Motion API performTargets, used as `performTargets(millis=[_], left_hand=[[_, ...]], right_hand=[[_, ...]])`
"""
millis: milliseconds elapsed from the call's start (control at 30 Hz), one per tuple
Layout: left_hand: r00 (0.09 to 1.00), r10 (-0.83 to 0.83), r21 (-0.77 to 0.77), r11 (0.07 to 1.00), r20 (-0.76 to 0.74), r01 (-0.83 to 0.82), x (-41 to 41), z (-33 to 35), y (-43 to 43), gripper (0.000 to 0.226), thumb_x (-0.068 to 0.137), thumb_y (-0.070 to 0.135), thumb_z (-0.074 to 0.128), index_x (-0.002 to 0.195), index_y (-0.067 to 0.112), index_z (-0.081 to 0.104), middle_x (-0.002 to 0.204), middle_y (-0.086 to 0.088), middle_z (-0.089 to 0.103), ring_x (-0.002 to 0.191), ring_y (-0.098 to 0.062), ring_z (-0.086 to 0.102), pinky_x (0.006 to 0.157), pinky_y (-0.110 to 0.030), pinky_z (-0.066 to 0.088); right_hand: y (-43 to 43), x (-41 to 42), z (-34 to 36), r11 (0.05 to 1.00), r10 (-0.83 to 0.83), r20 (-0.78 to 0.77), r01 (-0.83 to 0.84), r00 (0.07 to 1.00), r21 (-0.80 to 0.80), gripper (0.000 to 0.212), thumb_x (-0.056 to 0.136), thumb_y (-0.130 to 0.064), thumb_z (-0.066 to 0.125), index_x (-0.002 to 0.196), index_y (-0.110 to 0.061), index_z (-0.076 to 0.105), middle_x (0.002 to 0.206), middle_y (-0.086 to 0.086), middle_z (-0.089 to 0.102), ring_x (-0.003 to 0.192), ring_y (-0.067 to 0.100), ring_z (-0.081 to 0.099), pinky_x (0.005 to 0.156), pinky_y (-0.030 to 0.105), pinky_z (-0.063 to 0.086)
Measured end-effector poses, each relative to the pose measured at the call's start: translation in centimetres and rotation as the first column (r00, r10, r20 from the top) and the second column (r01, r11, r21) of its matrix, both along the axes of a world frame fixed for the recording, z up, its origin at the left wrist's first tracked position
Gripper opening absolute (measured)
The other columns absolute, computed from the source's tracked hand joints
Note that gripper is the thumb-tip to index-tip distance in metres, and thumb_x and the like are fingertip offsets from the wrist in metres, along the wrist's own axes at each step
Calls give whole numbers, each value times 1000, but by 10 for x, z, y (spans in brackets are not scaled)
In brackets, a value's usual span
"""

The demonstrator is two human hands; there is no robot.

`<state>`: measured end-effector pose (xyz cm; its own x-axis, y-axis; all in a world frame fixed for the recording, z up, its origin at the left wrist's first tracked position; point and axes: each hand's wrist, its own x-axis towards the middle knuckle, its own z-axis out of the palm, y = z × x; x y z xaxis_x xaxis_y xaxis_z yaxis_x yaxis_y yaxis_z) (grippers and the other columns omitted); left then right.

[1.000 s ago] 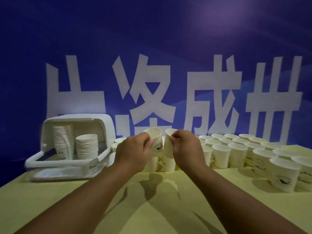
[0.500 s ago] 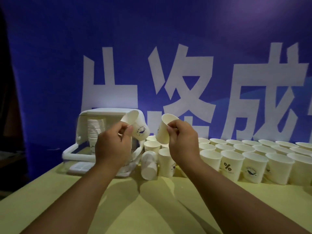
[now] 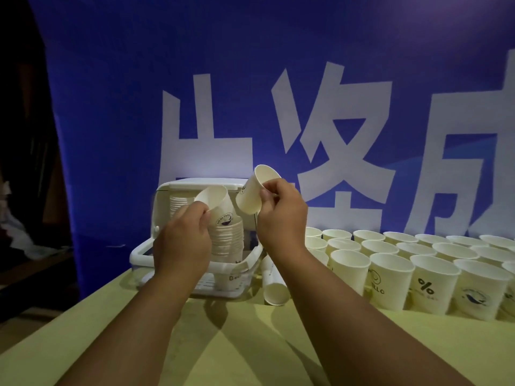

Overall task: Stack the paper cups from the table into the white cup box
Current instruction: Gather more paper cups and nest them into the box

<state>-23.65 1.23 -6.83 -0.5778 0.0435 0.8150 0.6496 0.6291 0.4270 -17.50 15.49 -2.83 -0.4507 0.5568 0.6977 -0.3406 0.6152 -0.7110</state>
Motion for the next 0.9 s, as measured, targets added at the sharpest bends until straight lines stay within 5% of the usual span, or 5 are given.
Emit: performTargets(millis=[167, 300, 467, 767, 900], left_hand=[[999, 33, -148, 989, 33, -28, -2, 5, 2, 16, 107, 30, 40, 101, 23, 53, 106, 1, 48, 87, -20, 52, 65, -34, 49], [985, -10, -263, 963, 174, 56, 0, -1, 6, 9, 107, 26, 45, 107, 25, 55, 129, 2, 35, 115, -20, 41, 89, -36, 50], [960, -207, -97, 969, 187, 228, 5, -5, 10, 14, 105, 31, 50, 118, 25, 48, 120, 4, 52, 108, -18, 55, 88, -39, 54], [921, -335, 36, 942, 200, 334, 8, -9, 9, 90, 99, 20, 64, 151, 58, 2, 152, -3, 45, 124, -24, 59, 96, -53, 56], [947, -276, -39, 957, 165, 286, 5, -11, 12, 73, 103, 24, 57, 159, 49, 16, 153, 5, 39, 132, -15, 47, 100, -38, 50]], right_hand=[[4, 1, -2, 999, 3, -31, -1, 1000, 45, 13, 98, -21, 59, 110, -22, 64, 104, -10, 56, 96, 11, 53, 75, 13, 39], [6, 6, 4, 996, -25, -72, 31, 997, 86, 15, 97, -20, 60, 112, -21, 65, 109, -11, 55, 104, 11, 51, 83, 17, 38], [0, 9, 7, 989, 33, -20, -29, 999, 145, 8, 96, -17, 63, 101, -23, 65, 124, -6, 50, 108, 9, 47, 78, 5, 32], [-2, 7, 1, 895, -30, 271, -95, 962, 435, 10, 98, -15, 60, 106, -19, 65, 110, -7, 48, 92, 8, 46, 69, 8, 31], [-5, 7, -11, 902, 24, 302, -151, 953, 405, 18, 96, -14, 62, 113, -20, 61, 118, -2, 54, 91, 7, 49, 72, 8, 34]])
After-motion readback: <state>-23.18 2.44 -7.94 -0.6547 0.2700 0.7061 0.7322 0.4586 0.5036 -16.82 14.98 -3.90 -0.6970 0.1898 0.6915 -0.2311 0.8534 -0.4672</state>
